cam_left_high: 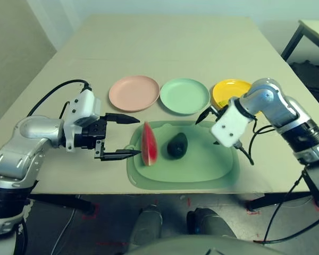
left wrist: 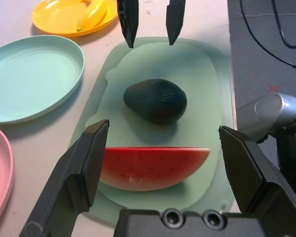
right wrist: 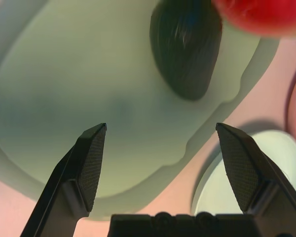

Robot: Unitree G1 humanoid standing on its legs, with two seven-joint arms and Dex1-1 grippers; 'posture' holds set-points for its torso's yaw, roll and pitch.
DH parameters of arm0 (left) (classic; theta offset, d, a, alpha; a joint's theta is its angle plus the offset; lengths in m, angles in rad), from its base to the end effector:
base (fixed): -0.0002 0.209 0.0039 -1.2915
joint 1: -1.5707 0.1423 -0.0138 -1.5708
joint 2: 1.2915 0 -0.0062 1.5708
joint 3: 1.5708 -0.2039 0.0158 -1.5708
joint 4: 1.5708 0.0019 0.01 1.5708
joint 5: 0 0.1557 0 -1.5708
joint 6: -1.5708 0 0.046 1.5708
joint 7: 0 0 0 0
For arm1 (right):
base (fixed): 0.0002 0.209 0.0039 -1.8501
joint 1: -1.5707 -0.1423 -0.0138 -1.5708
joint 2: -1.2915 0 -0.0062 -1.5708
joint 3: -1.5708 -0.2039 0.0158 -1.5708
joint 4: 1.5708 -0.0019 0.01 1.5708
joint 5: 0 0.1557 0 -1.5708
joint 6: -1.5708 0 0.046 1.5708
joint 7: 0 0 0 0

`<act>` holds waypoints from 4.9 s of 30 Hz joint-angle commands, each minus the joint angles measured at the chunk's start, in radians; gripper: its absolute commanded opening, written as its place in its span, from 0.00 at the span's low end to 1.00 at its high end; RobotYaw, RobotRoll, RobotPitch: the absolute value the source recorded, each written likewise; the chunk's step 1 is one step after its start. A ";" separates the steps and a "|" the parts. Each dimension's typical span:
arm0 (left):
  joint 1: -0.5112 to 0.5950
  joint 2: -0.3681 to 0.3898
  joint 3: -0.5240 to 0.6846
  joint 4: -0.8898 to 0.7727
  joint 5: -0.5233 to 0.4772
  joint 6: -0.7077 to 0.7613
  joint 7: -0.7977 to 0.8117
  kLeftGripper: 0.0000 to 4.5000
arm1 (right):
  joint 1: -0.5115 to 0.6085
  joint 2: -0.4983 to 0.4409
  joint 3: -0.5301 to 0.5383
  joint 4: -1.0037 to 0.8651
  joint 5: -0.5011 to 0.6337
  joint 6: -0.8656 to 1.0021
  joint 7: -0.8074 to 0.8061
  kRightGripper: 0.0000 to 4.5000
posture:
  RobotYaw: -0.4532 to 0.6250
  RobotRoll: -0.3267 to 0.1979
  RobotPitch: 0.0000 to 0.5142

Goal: Place the fruits into color-matched plates.

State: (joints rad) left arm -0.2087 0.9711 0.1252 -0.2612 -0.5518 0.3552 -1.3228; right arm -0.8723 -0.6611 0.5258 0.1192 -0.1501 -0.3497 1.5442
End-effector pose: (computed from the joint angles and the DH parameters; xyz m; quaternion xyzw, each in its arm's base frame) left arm 0.2398 0.2873 0.2030 0.2146 0.0807 -0.6077 0.7604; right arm 0.3201 -0.1323 0.2218 -0.6114 -0.0067 0.6958 0.3769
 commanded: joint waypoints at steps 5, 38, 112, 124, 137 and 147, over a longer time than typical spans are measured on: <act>0.005 0.033 0.008 0.018 0.003 -0.018 -0.050 1.00 | 0.013 0.063 0.033 -0.038 -0.010 0.039 -0.015 0.99 | 0.54 0.62 0.18; 0.038 0.039 0.026 0.031 0.015 -0.043 -0.025 1.00 | 0.032 0.222 0.081 0.141 -0.095 0.072 -0.127 0.41 | 0.55 0.62 0.19; -0.083 -0.012 -0.082 0.152 0.070 -0.101 -0.094 1.00 | 0.061 -0.175 -0.062 -0.430 0.151 0.229 0.069 0.99 | 0.44 0.62 0.16; -0.074 0.002 -0.059 0.145 0.073 -0.100 -0.096 1.00 | 0.022 -0.049 0.062 -0.299 0.068 -0.003 0.066 0.99 | 0.48 0.62 0.17; -0.052 0.008 -0.047 0.130 0.070 -0.093 -0.085 1.00 | 0.059 0.017 0.117 -0.334 0.051 0.159 0.061 0.99 | 0.49 0.62 0.19; -0.061 0.012 -0.051 0.131 0.069 -0.092 -0.096 1.00 | 0.074 0.075 0.144 -0.311 0.011 0.185 0.020 0.99 | 0.50 0.62 0.20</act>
State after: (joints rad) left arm -0.2680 0.9699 0.0716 -0.1163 -0.4814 0.2582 -1.4115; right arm -0.8069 -0.5895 0.6515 -0.1948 -0.1279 -0.1702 1.5694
